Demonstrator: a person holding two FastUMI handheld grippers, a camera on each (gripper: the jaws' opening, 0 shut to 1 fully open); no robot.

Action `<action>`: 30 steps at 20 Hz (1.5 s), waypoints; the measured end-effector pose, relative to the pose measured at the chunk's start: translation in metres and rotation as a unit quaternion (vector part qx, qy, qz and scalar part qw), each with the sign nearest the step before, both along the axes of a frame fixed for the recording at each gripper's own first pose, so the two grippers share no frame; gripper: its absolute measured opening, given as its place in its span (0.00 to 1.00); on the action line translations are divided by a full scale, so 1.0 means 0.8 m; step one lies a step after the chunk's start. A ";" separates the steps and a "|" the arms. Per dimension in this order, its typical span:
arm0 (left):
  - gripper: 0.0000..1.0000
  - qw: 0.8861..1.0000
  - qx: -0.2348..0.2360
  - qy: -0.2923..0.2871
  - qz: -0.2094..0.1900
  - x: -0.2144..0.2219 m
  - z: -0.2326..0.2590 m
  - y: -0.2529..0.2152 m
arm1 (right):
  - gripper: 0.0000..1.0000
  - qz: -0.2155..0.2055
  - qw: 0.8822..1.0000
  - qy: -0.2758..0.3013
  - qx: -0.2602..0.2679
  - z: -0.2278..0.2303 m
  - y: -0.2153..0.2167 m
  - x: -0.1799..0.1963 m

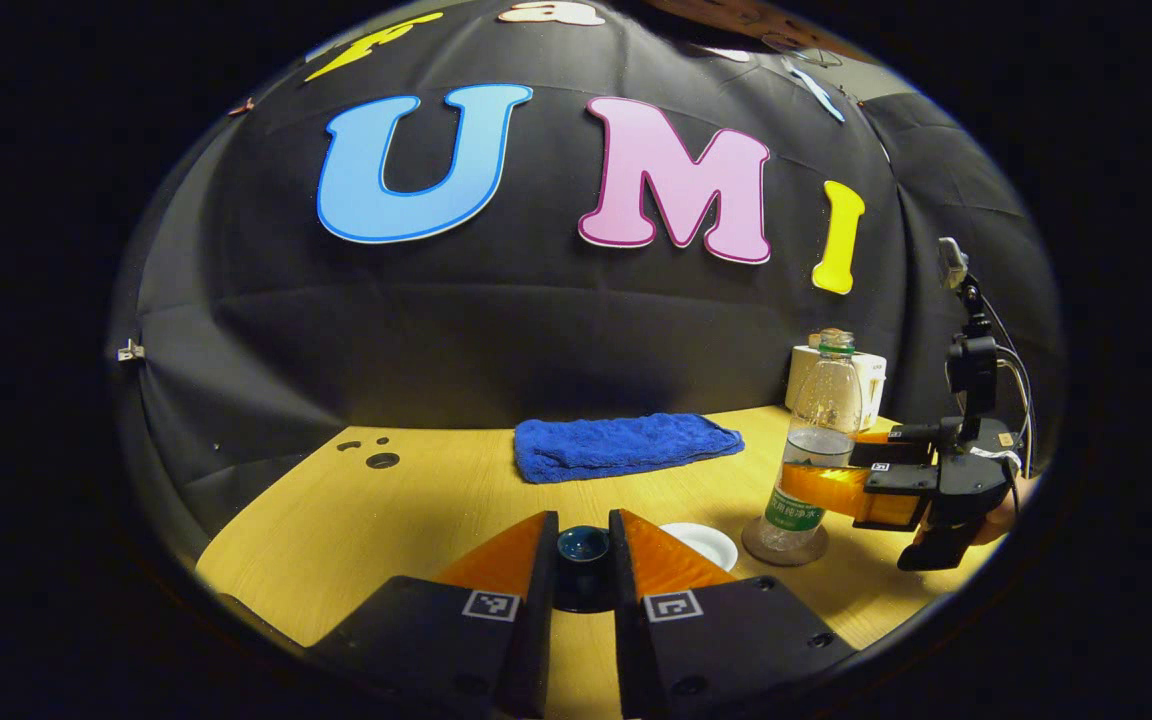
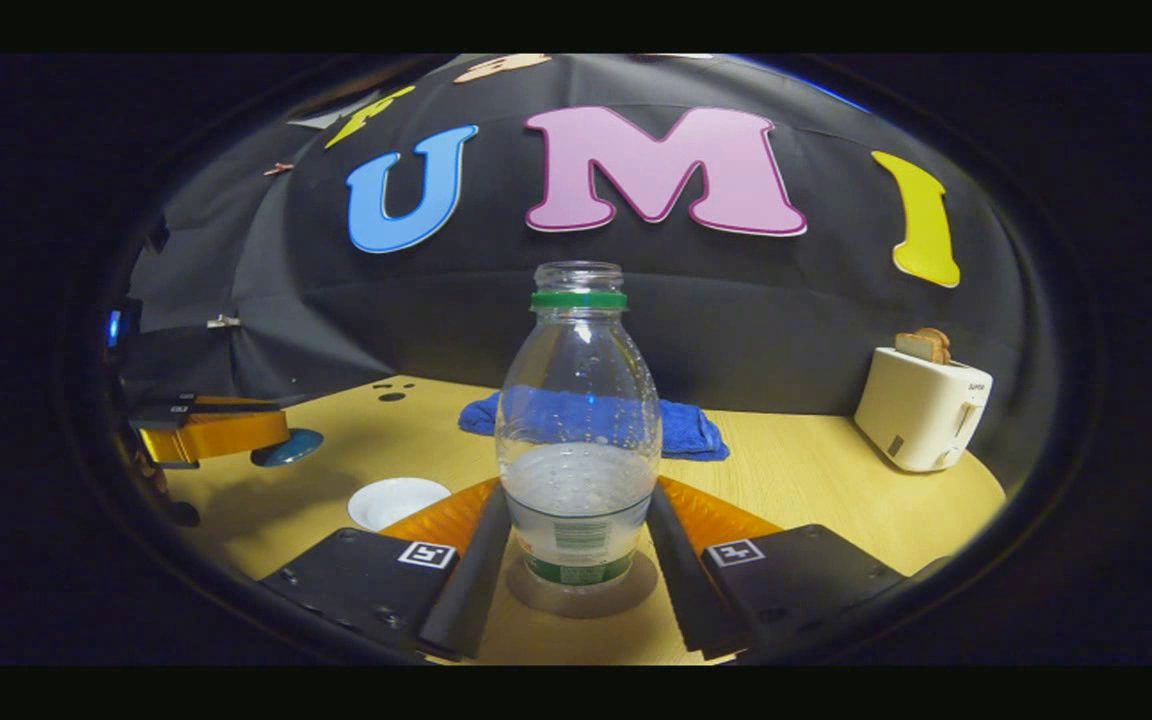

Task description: Open the teacup lid with one hand, grasp the water bottle and pour water into the teacup with the other hand; after pouring, place the water bottle on the coaster and then close the teacup lid.

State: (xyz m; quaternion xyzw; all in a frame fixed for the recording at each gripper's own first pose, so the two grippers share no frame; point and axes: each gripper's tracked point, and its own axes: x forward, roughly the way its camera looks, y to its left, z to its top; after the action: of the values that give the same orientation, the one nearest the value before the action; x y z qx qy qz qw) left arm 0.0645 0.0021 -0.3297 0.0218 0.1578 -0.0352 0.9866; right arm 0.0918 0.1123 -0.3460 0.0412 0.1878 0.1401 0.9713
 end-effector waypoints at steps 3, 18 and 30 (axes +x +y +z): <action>0.34 1.000 -0.003 0.000 -0.005 0.004 0.001 -0.007 | 0.79 -0.002 1.000 0.010 -0.010 -0.007 -0.004 -0.005; 0.31 0.998 -0.032 0.012 -0.048 0.042 -0.038 -0.080 | 0.97 -0.004 0.993 0.114 -0.001 -0.045 -0.017 -0.114; 0.31 0.998 -0.018 0.027 -0.062 0.051 -0.070 -0.091 | 0.97 -0.045 0.993 0.111 0.000 -0.031 -0.058 -0.114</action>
State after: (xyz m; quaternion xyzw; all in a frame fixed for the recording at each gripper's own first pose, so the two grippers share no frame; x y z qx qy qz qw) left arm 0.1054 -0.0708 -0.3861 0.0128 0.1822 -0.1001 0.9781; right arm 0.0005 0.0660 -0.3708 0.0646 0.2927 0.0905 0.9497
